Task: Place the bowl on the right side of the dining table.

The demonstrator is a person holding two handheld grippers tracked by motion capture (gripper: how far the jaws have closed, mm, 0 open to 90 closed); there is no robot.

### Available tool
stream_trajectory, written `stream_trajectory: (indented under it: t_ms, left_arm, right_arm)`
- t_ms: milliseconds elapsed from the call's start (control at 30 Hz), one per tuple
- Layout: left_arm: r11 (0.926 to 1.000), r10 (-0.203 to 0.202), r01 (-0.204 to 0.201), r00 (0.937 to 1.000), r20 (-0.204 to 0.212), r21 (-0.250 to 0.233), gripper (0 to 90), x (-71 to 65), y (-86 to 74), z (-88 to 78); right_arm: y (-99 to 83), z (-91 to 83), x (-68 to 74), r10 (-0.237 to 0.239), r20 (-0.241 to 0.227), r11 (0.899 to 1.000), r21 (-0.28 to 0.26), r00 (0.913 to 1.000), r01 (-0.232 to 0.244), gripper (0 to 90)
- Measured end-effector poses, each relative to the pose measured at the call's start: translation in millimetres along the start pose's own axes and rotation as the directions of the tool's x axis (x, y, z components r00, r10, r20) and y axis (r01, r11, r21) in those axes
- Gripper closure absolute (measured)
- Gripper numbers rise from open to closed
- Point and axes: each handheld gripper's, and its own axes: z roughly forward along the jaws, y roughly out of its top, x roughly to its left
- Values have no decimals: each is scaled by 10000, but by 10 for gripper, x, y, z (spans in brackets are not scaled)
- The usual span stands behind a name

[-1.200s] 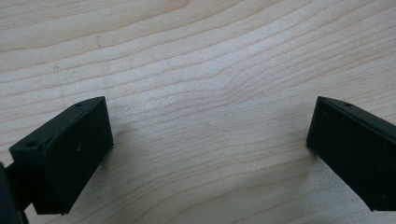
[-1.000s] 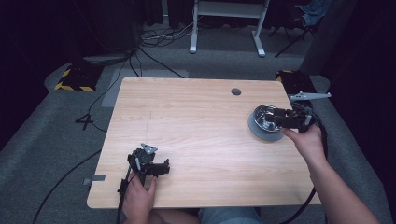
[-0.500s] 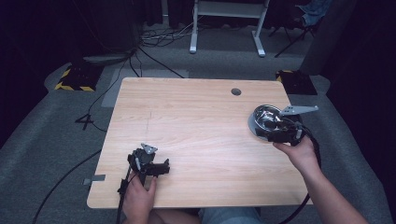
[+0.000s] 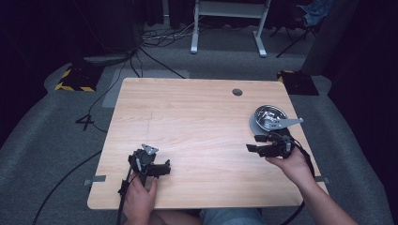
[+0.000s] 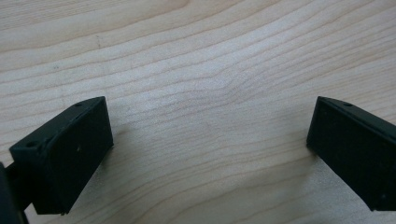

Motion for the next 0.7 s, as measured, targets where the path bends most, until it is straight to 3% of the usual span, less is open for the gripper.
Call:
stream_trajectory:
  t_ms: [200,367,700]
  left_arm:
    - [10000,1,-1,10000,4,-1,4,0,0,0]
    - [10000,-2,2,10000,4,-3,4,0,0,0]
    - [10000,1,-1,10000,9,-7,4,0,0,0]
  right_arm:
    - [-111,152,86,-24,-210,9978,657,9998,37,423]
    - [-236,280,138,15,-209,9961,877,9998,3,422]
    - [-451,421,215,-175,-402,9981,586,9990,198,427]
